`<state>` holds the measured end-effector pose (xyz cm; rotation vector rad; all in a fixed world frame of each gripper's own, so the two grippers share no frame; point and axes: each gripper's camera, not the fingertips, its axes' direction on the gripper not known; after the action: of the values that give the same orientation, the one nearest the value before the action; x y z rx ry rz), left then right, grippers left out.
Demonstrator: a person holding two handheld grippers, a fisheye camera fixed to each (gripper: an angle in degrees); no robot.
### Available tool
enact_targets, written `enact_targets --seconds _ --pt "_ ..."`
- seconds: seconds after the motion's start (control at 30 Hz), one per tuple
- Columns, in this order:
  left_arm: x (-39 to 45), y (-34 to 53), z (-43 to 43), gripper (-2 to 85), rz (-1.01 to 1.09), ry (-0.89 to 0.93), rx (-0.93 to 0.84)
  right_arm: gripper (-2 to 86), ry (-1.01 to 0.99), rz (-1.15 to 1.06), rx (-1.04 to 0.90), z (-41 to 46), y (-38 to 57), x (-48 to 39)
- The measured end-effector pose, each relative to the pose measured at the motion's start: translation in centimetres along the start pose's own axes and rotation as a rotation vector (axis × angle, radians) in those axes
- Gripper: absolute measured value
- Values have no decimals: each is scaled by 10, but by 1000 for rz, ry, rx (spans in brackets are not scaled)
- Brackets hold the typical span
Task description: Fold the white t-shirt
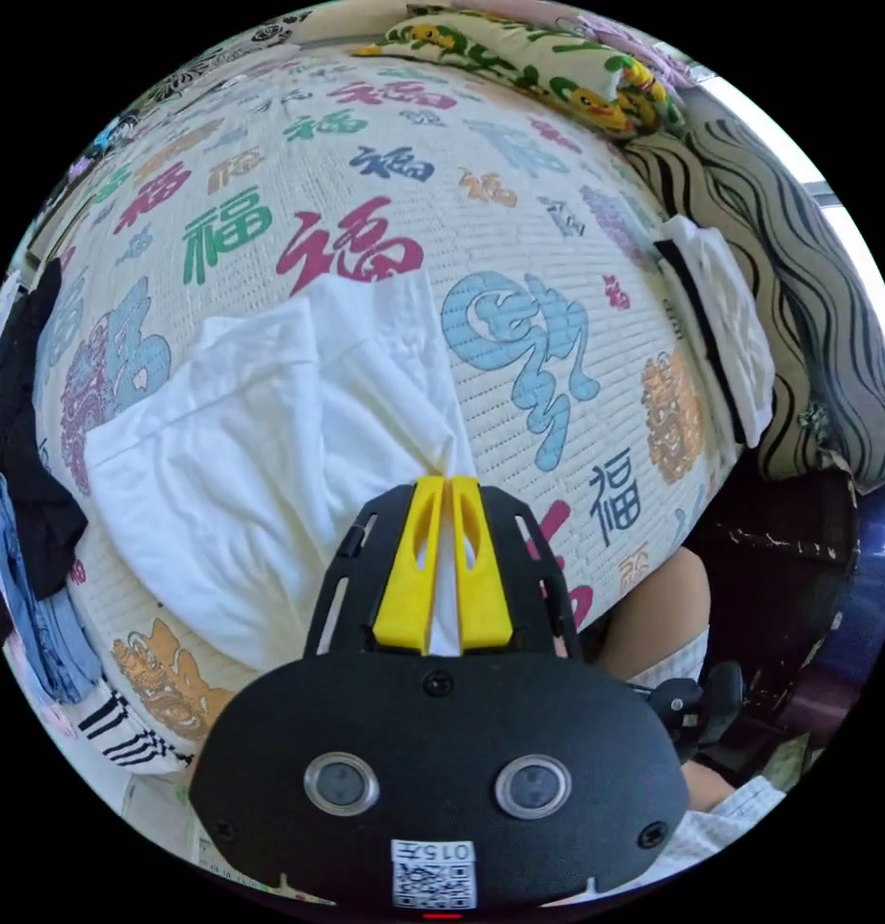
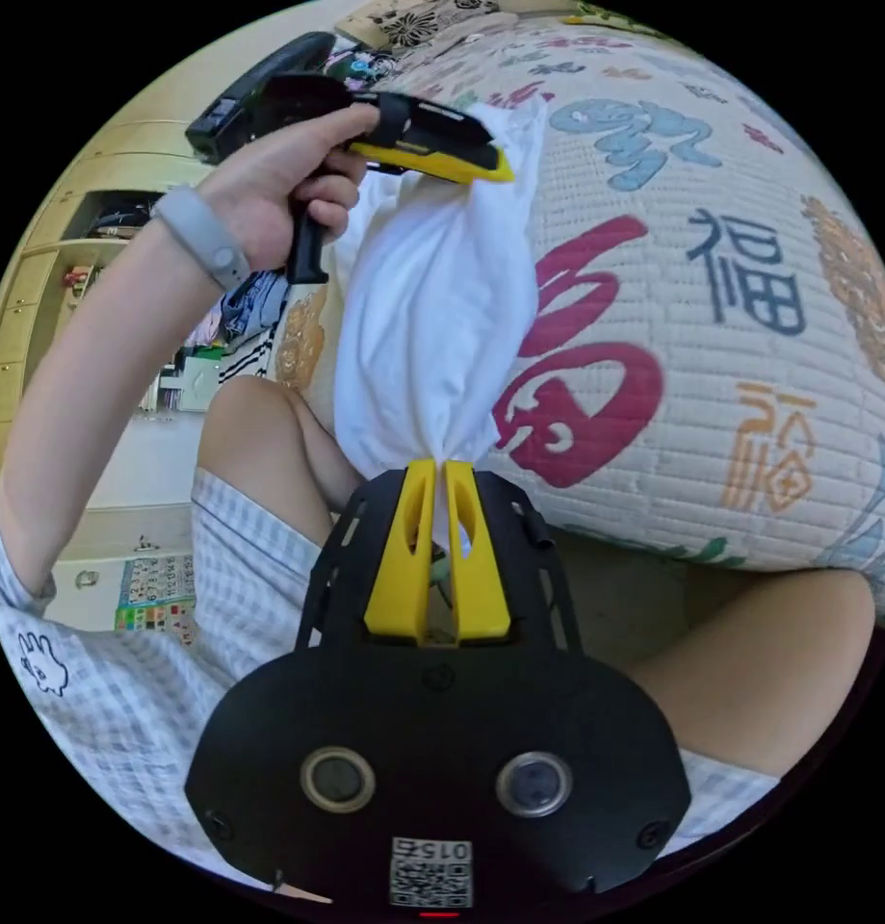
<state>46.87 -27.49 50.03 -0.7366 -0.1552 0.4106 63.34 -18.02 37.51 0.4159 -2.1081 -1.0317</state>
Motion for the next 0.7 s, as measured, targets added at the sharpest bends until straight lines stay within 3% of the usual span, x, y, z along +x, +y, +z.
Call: enact_targets --seconds 0.2,0.27,0.37,0.43,0.53,0.7 --pt "-44 -20 -102 3 -2 342 396 0 101 -20 322 -151 -29 31" --pt "-62 -30 -171 1 2 460 579 -1 262 -119 443 -246 -55 6" --pt "-75 -15 -268 -1 120 674 869 0 349 -278 616 -352 -59 -57" --pt "-78 5 -316 -2 214 694 964 0 429 -362 672 -388 -49 -93" --pt "-87 51 -361 -3 361 719 1028 -1 537 -451 722 -408 -17 -129" --pt "-125 151 -333 -5 456 734 986 2 458 -505 638 -372 46 -127"
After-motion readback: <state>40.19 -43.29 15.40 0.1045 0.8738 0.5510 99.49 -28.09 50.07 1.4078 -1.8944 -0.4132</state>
